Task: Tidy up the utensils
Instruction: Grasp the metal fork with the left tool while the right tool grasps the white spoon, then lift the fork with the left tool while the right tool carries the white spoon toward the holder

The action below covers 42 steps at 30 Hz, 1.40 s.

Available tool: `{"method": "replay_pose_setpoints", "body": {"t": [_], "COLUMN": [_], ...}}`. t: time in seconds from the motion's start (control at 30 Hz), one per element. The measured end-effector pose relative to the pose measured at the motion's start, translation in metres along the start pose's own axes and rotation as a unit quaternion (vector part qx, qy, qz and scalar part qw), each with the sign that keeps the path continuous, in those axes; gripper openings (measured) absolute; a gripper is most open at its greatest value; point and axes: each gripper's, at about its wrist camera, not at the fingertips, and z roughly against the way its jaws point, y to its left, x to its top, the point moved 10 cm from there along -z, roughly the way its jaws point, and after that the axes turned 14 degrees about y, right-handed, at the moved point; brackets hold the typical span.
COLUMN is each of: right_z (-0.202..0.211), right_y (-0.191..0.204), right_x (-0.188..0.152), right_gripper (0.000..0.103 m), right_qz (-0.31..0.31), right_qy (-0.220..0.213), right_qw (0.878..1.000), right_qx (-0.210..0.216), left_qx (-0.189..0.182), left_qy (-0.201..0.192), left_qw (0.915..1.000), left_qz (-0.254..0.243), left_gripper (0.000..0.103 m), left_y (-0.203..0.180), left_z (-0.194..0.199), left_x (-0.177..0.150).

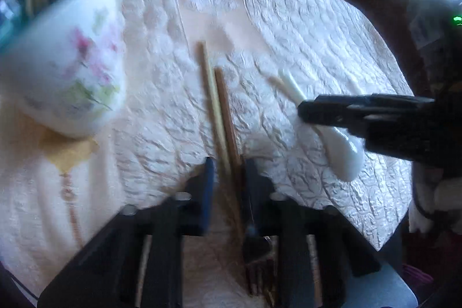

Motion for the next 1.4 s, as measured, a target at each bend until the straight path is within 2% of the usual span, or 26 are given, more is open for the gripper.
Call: {"method": "replay_pose_setpoints", "body": {"t": [0.03, 0.13, 0.2, 0.43, 0.57, 0.73, 0.87, 0.9, 1.0, 1.1, 1.23, 1.27, 1.3, 1.4], "right_z": [0.001, 0.011, 0.015, 0.014, 0.011, 0.006, 0.005, 0.004, -0.002, -0.012, -0.022, -0.022, -0.018, 0.001], "right_y": [-0.001, -0.006, -0.008, -0.004, 0.007, 0.006, -0.002, -0.004, -0.008, -0.009, -0.011, -0.011, -0.01, -0.008], "right_x": [-0.004, -0.01, -0.011, -0.011, -0.009, -0.002, 0.006, 0.007, 0.014, 0.023, 0.031, 0.031, 0.031, 0.027], "right_gripper": [0.031, 0.031, 0.031, 0.031, 0.031, 0.031, 0.031, 0.031, 0.031, 0.03, 0.014, 0.012, 0.012, 0.012], "right_qz": [0.0, 0.0, 0.0, 0.004, 0.019, 0.016, 0.018, 0.019, 0.031, 0.037, 0.05, 0.053, 0.055, 0.063], "right_qy": [-0.001, -0.006, -0.009, -0.005, -0.004, -0.007, -0.001, 0.001, 0.011, 0.02, 0.02, 0.021, 0.019, -0.001], "right_qw": [1.0, 1.0, 1.0, 1.0, 1.0, 1.0, 1.0, 1.0, 0.999, 0.998, 0.997, 0.997, 0.997, 0.997], "right_qx": [0.001, 0.002, 0.004, 0.01, 0.011, -0.001, -0.017, -0.02, -0.032, -0.043, -0.054, -0.057, -0.053, -0.047], "left_qx": [-0.013, -0.019, -0.018, -0.002, -0.003, 0.006, 0.02, 0.024, 0.036, 0.073, 0.088, 0.086, 0.082, 0.049], "left_qy": [-0.005, -0.002, -0.005, 0.012, 0.011, -0.004, -0.011, -0.011, -0.014, -0.013, 0.006, 0.012, 0.011, 0.003], "left_qw": [0.9999, 0.9997, 0.9998, 0.9998, 0.9996, 0.9996, 0.9992, 0.999, 0.9986, 0.9968, 0.9957, 0.9958, 0.9962, 0.9983], "left_qz": [0.008, 0.013, 0.01, 0.013, 0.024, 0.026, 0.032, 0.035, 0.037, 0.029, 0.029, 0.028, 0.03, 0.031], "left_gripper": [0.014, 0.013, 0.006, 0.006, 0.006, 0.006, 0.024, 0.025, 0.025, 0.025, 0.025, 0.022, 0.012, 0.009], "left_y": [0.001, 0.007, 0.011, 0.04, 0.051, 0.058, 0.059, 0.06, 0.061, 0.062, 0.061, 0.062, 0.063, 0.066], "left_z": [0.0, 0.006, 0.014, 0.041, 0.05, 0.058, 0.051, 0.047, 0.04, 0.031, 0.014, 0.01, 0.009, 0.02], "left_x": [0.0, -0.007, -0.014, -0.063, -0.074, -0.064, -0.041, -0.035, -0.021, -0.007, 0.004, 0.004, 0.005, -0.001]}}
